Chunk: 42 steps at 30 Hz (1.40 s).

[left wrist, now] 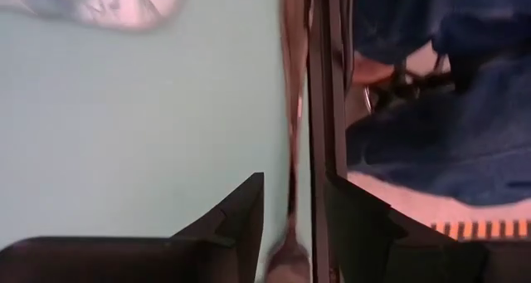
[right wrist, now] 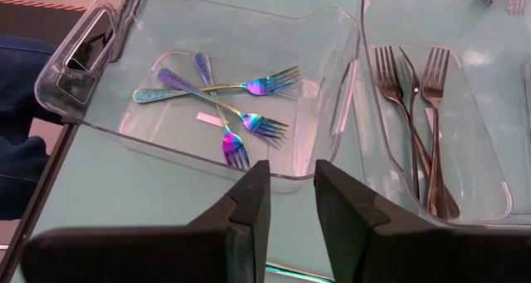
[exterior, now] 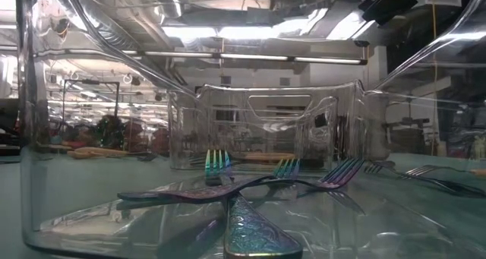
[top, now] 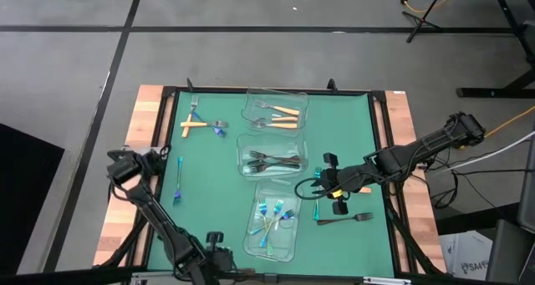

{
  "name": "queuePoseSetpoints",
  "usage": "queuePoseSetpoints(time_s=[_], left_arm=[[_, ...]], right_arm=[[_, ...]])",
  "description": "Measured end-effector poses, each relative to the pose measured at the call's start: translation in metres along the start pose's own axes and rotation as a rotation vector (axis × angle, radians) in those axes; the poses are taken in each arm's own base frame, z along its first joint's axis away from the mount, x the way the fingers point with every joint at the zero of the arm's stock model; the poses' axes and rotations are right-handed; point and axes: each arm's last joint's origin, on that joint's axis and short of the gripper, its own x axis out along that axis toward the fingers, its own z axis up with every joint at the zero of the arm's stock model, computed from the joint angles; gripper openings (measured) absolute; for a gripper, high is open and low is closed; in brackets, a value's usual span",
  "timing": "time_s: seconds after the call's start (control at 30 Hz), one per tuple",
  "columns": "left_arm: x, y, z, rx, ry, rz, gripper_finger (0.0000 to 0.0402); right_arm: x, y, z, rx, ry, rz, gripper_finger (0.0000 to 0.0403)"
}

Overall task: Sort silverware by color (type)
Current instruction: Put the black fork into the middle transparent bin

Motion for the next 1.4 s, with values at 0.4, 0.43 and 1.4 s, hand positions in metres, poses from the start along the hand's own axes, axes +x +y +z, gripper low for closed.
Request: queuePoseSetpoints(time_s=[0.4,0.43,1.4], left_arm=[[0.026,-0.001,-0.013,0.022,0.083,0.029,0.0119],[0.027,-0.001,-0.013,0.022,0.082,0.030,0.0119],[0.029,0.003,-0.017,0.034,0.104,0.085,0.0006]], right_arm=[[0.000,0.000,0.000,0.000,0.000,0.000,0.0088],[0.000,0.000,0.000,0.000,0.000,0.000,0.0088],[0.000,0.000,0.000,0.000,0.000,0.000,0.0088]])
